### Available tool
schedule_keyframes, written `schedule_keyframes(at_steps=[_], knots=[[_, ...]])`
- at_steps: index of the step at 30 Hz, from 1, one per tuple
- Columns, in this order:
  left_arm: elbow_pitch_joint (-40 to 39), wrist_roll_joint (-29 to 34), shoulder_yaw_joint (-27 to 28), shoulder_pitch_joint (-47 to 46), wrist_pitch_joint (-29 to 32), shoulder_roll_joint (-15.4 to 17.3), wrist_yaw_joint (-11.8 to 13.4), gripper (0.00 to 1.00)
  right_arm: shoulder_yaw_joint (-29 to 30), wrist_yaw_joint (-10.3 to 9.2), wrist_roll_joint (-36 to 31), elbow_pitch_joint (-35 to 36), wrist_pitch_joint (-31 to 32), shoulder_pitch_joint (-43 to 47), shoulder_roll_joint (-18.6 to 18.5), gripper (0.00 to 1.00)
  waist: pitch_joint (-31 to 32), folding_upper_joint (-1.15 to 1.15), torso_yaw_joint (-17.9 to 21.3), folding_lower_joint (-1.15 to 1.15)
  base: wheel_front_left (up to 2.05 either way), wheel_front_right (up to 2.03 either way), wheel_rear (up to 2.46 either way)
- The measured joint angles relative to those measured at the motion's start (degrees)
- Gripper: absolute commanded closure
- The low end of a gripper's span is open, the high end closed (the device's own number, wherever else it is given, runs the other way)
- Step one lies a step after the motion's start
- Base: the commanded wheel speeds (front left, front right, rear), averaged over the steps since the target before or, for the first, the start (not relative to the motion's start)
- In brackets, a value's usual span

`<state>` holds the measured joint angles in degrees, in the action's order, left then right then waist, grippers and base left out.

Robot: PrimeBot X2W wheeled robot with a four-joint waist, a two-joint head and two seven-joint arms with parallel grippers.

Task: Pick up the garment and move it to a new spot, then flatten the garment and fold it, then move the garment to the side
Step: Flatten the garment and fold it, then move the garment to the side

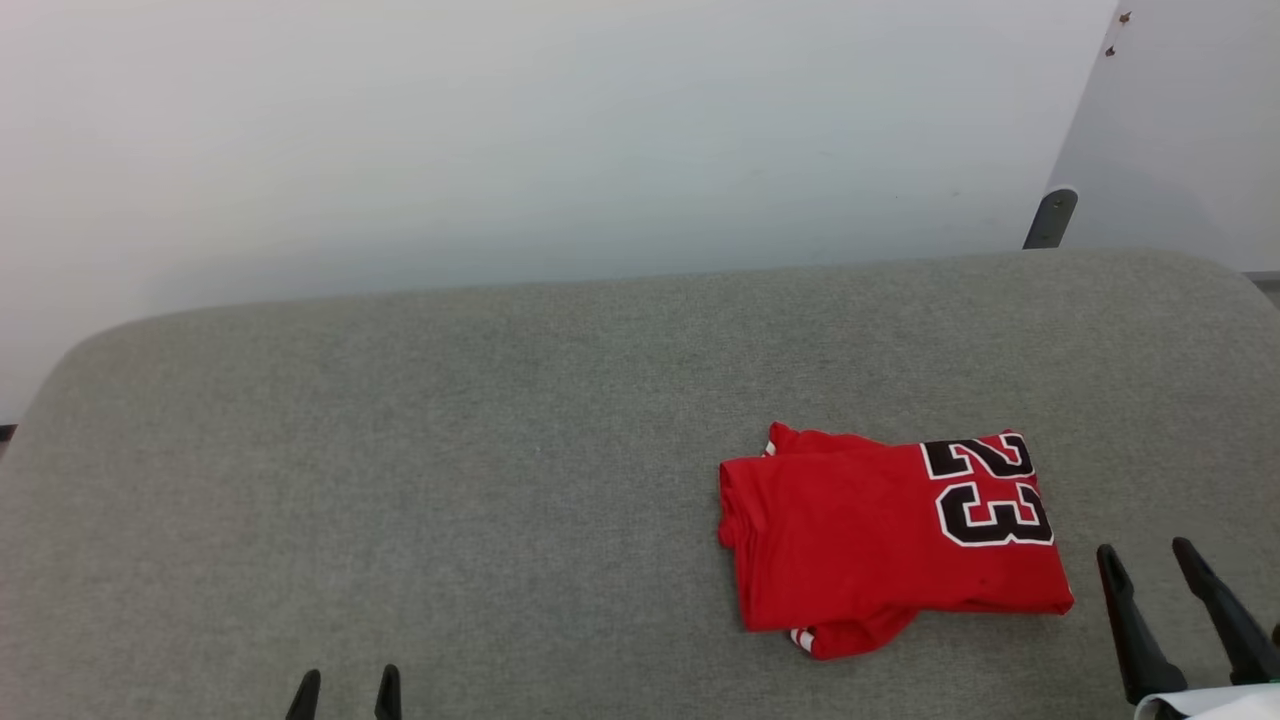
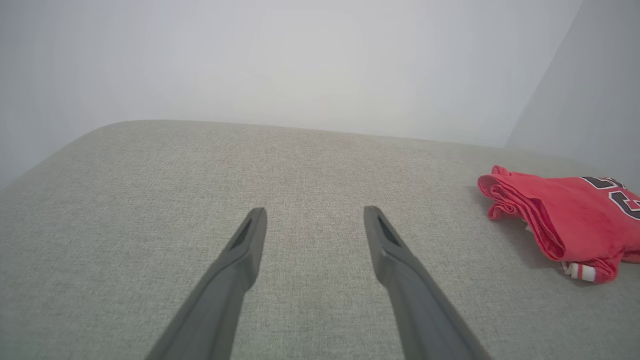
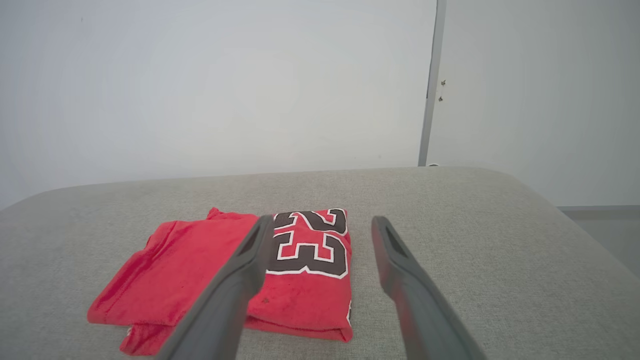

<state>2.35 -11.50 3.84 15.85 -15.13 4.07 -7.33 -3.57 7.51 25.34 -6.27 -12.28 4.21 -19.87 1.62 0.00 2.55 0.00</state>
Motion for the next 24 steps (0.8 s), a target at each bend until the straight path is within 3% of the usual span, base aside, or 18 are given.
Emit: schedule_keyframes(at_steps=[17,24], knots=[[-0.63,1.02,0.48,-1.07,0.00,-0.78,0.00,0.00,1.12,0.00,-0.20,1.64,2.32,-0.27,1.99,0.00,-0.89,0.00,-0.33,0.00,0.00,0.00,0.00],[-0.30,1.41,-0.24,-3.82,0.00,-1.04,0.00,0.00,-0.75,0.00,-1.36,1.02,8.75,-7.95,-2.60,0.00,-2.23,0.00,-0.44,0.00,0.00,0.00,0.00]])
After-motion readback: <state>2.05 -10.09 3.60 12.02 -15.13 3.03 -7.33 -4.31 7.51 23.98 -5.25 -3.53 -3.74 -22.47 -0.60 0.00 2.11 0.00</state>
